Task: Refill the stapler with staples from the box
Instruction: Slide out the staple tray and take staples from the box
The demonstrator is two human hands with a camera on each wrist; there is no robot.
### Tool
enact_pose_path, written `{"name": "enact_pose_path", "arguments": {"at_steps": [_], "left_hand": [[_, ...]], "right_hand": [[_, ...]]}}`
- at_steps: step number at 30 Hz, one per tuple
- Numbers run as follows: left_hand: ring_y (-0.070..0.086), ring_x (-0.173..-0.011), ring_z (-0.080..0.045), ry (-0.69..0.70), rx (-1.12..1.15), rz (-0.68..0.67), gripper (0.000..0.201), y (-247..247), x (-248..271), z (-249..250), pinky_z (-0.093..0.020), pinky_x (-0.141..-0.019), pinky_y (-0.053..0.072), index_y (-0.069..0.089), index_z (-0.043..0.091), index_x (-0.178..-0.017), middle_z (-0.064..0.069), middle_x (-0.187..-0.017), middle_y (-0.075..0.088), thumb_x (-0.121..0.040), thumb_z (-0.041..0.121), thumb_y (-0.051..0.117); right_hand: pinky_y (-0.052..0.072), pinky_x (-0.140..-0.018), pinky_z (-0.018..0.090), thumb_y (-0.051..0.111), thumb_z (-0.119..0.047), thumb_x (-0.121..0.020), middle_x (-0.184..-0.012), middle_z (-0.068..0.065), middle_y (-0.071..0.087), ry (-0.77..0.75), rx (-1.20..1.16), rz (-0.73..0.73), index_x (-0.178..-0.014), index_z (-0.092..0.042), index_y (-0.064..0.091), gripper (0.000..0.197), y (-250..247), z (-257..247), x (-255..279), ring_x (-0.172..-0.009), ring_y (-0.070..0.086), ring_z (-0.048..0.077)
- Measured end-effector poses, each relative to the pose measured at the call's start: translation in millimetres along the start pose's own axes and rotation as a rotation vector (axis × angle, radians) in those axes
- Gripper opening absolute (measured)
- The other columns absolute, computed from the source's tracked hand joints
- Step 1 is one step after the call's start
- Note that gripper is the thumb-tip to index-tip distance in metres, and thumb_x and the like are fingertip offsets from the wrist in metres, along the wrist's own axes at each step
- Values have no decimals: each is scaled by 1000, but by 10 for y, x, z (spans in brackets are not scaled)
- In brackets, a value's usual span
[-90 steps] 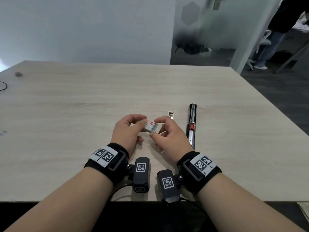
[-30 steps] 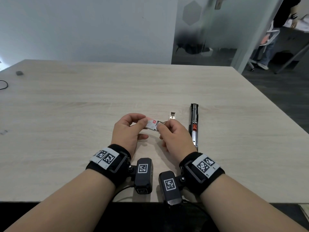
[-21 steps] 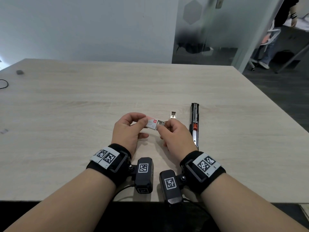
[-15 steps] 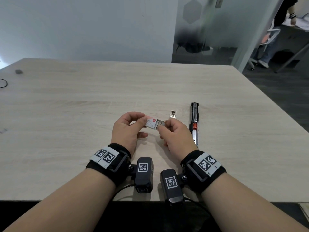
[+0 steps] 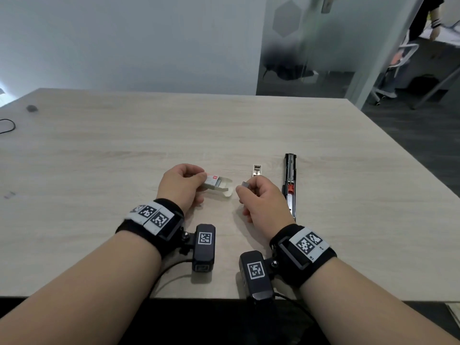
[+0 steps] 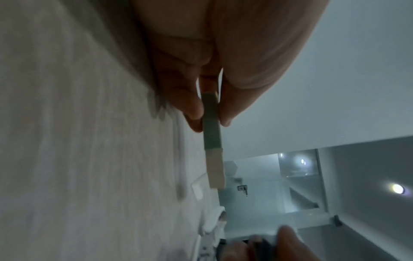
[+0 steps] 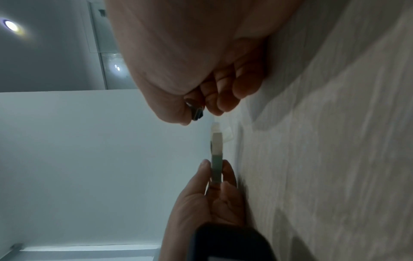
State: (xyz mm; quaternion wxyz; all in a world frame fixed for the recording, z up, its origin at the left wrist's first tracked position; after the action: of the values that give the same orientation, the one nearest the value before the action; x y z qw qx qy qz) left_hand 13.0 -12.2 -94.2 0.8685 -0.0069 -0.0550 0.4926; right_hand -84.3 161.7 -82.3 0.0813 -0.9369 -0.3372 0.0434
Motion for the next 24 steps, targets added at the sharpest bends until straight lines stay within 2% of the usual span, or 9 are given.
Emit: {"name": "enact_pose_path", "arguments": {"at_steps": [2, 6, 8, 10, 12, 14, 18, 21, 24], "left_hand": [[56, -48, -25, -10, -116, -43, 5, -32, -84, 44, -31, -47, 48, 69, 12, -83, -17, -77, 71, -87, 13, 72], [70, -64, -25, 34, -360, -93, 6, -31, -215, 157, -30, -47, 50, 69, 15, -82, -15, -85, 77, -86, 15, 73], [73, -69, -24, 55, -484, -124, 7, -26, -282, 174, -38, -62, 60, 68, 20, -86, -12, -91, 77, -84, 20, 75], [71, -80, -28, 52, -615, -142, 18, -43, -326, 170, -42, -80, 60, 67, 26, -94, -7, -100, 72, -80, 30, 77], [65, -82, -26, 38, -680, -144, 27, -68, -330, 170, -38, -79, 56, 66, 27, -102, -2, -101, 67, -79, 35, 78], [61, -77, -22, 56, -653, -115, 26, -86, -286, 206, -33, -72, 50, 66, 25, -103, 0, -93, 63, -80, 32, 77], [58, -69, -13, 208, -400, -37, 6, -15, 45, 384, -26, -63, 44, 72, 23, -91, 7, -79, 63, -87, 26, 72], [65, -71, -9, 168, -223, -202, 8, 171, 381, 396, -25, -53, 49, 76, 22, -90, 3, -84, 72, -90, 26, 69], [72, -82, -12, 64, -97, -334, 10, 339, 583, 308, -33, -59, 56, 78, 20, -93, -5, -94, 78, -91, 22, 69]], "right_hand": [[49, -53, 27, 66, -26, -94, -76, 1, 61, 0, -1, -8, -85, -16, 59, 16, 0, -1, -1, -51, 56, 5], [49, -51, 24, 67, -26, -95, -78, 4, 60, 6, -20, -13, -88, -11, 61, 17, -3, -1, 4, -53, 55, 8], [48, -50, 22, 67, -25, -95, -78, 5, 60, 8, -33, -12, -87, -12, 61, 16, -4, -2, 6, -55, 54, 9], [47, -49, 20, 67, -24, -95, -78, 5, 59, 13, -45, -17, -87, -13, 62, 14, -5, -2, 8, -56, 54, 11], [47, -47, 19, 68, -23, -95, -78, 6, 59, 15, -48, -24, -89, -12, 63, 14, -4, -3, 6, -57, 53, 12], [46, -47, 19, 69, -23, -95, -77, 6, 59, 12, -50, -30, -88, -11, 64, 15, 2, 4, 4, -56, 53, 12], [46, -48, 22, 72, -27, -93, -73, 3, 63, 17, -47, -38, -84, -15, 64, 17, 15, 28, -8, -53, 57, 10], [45, -49, 27, 73, -26, -92, -73, 4, 67, 25, -79, -38, -84, -16, 63, 17, 35, 51, -13, -57, 63, 13], [44, -47, 28, 73, -22, -91, -72, 4, 68, 31, -109, -45, -84, -13, 62, 16, 39, 54, 0, -59, 63, 15]]}}
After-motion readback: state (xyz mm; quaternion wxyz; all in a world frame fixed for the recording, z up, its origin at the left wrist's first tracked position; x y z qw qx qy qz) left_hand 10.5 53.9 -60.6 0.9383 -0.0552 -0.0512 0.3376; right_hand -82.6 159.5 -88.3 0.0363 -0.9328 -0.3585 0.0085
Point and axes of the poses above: each hand's wrist, its own x-axis away from the middle knuckle, its own y-axis out of the palm, z = x × y, the point moved 3 cm from there along -x, towards the middle knuckle
